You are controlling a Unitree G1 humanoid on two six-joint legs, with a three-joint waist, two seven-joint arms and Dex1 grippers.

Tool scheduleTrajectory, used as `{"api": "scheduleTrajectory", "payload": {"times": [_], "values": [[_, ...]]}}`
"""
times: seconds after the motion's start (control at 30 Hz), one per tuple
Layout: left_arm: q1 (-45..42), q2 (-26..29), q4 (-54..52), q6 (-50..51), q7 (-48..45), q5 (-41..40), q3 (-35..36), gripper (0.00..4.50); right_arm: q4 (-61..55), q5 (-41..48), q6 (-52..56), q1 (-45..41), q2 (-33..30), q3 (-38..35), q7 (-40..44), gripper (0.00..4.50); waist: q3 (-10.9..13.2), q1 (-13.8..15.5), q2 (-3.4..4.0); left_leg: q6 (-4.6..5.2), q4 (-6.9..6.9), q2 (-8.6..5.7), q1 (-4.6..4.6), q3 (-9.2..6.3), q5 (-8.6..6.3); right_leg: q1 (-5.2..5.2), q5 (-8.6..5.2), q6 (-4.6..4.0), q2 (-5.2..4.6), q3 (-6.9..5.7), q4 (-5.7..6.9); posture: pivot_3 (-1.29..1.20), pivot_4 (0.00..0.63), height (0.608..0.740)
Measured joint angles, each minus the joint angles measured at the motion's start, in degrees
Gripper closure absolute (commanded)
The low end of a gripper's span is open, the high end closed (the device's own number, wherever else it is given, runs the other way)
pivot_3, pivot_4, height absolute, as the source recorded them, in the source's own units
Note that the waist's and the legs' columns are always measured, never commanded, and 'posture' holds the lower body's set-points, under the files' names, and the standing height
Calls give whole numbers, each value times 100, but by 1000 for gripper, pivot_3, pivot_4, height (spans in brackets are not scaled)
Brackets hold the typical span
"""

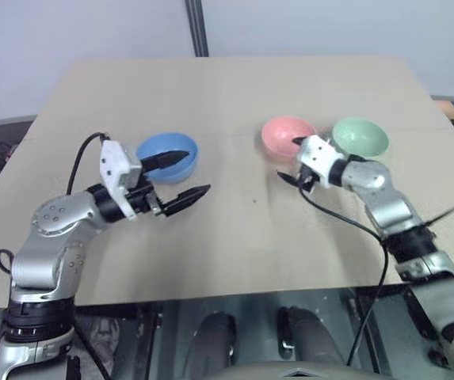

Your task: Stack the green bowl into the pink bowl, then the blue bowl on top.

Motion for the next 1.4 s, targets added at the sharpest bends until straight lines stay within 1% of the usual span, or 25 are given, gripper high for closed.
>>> {"api": "scheduleTrajectory", "payload": {"times": [0.03, 0.07, 0.2, 0.27, 0.3, 0.43, 0.5, 0.57, 0.6, 0.63, 0.67, 0.73, 0.77, 0.83, 0.97, 1.0, 1.03, 1.1, 1.17, 1.2, 1.23, 1.33, 1.4], "values": [[76, 4, -51, 21, 8, -64, 81, 0, 446, -194, -306, -193, 7, 136, -13, 733, 0, 0, 0, -17, 0, -3, -4, 0, 10, 0, 0, 0, -4, 0, -4, 0, 150, 740], [145, 6, -106, 55, 20, -122, 136, 0, 799, -355, -571, -341, 1, 198, -31, 1336, 0, 4, 0, -18, 0, -4, -9, -2, 10, 0, 0, 0, -6, -2, -9, 0, 150, 740], [341, 6, -295, 93, 112, -230, 257, 0, 1604, -667, -1187, -699, -28, 289, -134, 3123, 0, -10, 0, -17, -3, -2, -9, 0, 10, 0, 0, 1, -7, 1, -14, 0, 150, 740], [468, 5, -423, 95, 193, -268, 300, 0, 1947, -819, -1514, -876, -43, 311, -180, 4152, 0, -18, 1, -18, -8, -1, -7, -1, 10, -1, 0, 0, -6, 0, -13, 0, 150, 740], [510, 5, -456, 96, 242, -271, 319, 0, 2072, -891, -1623, -920, -50, 312, -214, 4420, 0, -17, 1, -19, -9, 0, -7, -2, 10, -1, 0, 0, -5, -2, -13, 0, 150, 740], [619, -6, -515, 83, 360, -269, 406, 0, 2100, -1011, -1966, -958, -94, 327, -190, 4420, 3, -19, 5, -19, -10, 2, -4, -2, 11, -2, 0, 0, -3, -2, -8, 0, 150, 740], [653, -40, -513, 68, 425, -249, 427, 0, 1795, -949, -1980, -907, -169, 297, -12, 4420, 5, -17, 8, -19, -9, 3, -5, -2, 11, -2, 0, 0, -4, -1, -7, 0, 150, 740], [651, -58, -482, -4, 529, -111, 418, 0, 805, -502, -1848, -489, -286, 77, 386, 4420, 4, 5, 7, -19, -10, 14, -3, -8, 10, 1, 0, 0, -4, -6, -6, 0, 150, 740], [633, -68, -452, -55, 554, -22, 401, 0, 130, -246, -1659, -163, -407, 10, 620, 4420, 4, 24, 7, -19, -10, 16, -7, -12, 10, 1, 0, 0, -5, -11, -7, 0, 150, 740], [627, -75, -397, -88, 582, 32, 392, 0, -550, -1, -1459, 221, -570, -26, 865, 4420, 4, 56, 8, -18, -10, 16, -7, -17, 9, 4, 0, 0, -8, -17, -9, 0, 150, 740], [619, -82, -273, -146, 611, 108, 382, 0, -1436, 317, -1101, 825, -833, -61, 1201, 4420, 4, 89, 9, -18, -10, 16, -9, -16, 9, 5, 0, 0, -11, -18, -12, 0, 150, 740], [604, -88, -179, -179, 628, 190, 373, 0, -1985, 490, -792, 1246, -1031, -65, 1423, 4420, 4, 104, 10, -15, -10, 12, -9, -10, 7, 4, 0, 1, -14, -15, -14, 0, 150, 740], [516, -111, -67, -196, 637, 236, 323, 0, -2643, 628, -361, 1725, -1290, -88, 1646, 4420, 8, 110, 14, 4, -6, 8, -8, -2, -4, 3, 0, 2, -18, -11, -16, 0, 150, 740], [456, -137, 6, -257, 642, 284, 298, 0, -3423, 692, 105, 2143, -1539, -39, 1862, 4420, 6, 112, 12, 9, -2, 6, 2, -2, -7, 7, -1, 3, -14, -11, -14, 0, 150, 740], [362, -227, 70, -368, 641, 413, 123, 0, -4001, 384, 672, 2213, -1533, 404, 2040, 4420, 5, 42, 10, 2, 4, 6, 17, -4, -1, 10, -10, -9, 1, -12, 4, 0, 150, 740], [354, -233, 106, -393, 638, 427, 90, 0, -4009, 295, 747, 2187, -1493, 497, 2053, 3745, 5, 35, 10, -3, 4, 6, 20, -7, 2, 9, -17, -12, 3, -14, 11, 0, 150, 740], [318, -246, 157, -399, 639, 454, 50, 0, -4012, 218, 833, 2123, -1412, 589, 2074, 3493, 5, 28, 10, -9, 5, 8, 23, -8, 6, 9, -21, -7, 6, -13, 19, 0, 150, 740], [216, -247, 223, -419, 638, 513, 3, 0, -4015, 130, 1067, 2014, -1138, 751, 2061, 2548, 5, 22, 7, -19, 6, 10, 23, -10, 12, 7, -20, -8, 12, -14, 34, 0, 150, 740], [184, -246, 238, -438, 636, 519, -5, 0, -4088, 136, 1192, 1987, -1013, 779, 2017, 1553, 5, 24, 8, -21, 6, 10, 23, -13, 13, 4, -7, -20, 12, -11, 42, 0, 150, 740], [187, -246, 252, -440, 634, 522, -4, 0, -4146, 161, 1277, 1988, -1007, 731, 1987, 1219, 5, 28, 7, -21, 6, 9, 20, -14, 13, 4, -2, -11, 11, -12, 41, 0, 150, 740], [197, -246, 260, -440, 634, 523, -5, 0, -4226, 234, 1422, 1988, -956, 598, 1903, 992, 5, 32, 7, -21, 6, 9, 16, -15, 14, 1, 0, -9, 9, -12, 39, 0, 150, 740], [219, -245, 262, -440, 635, 523, -3, 0, -4649, 856, 2165, 1909, -667, -138, 1653, 992, 5, 36, 7, -21, 6, 6, 11, -14, 13, 0, 1, -8, 4, -11, 34, 0, 150, 740], [232, -265, 261, -441, 654, 523, -4, 0, -4858, 1433, 2739, 1521, -566, -800, 1488, 992, 6, 32, 7, -20, 6, 6, 10, -13, 13, 0, 1, -7, 2, -11, 32, 0, 150, 740]]}}
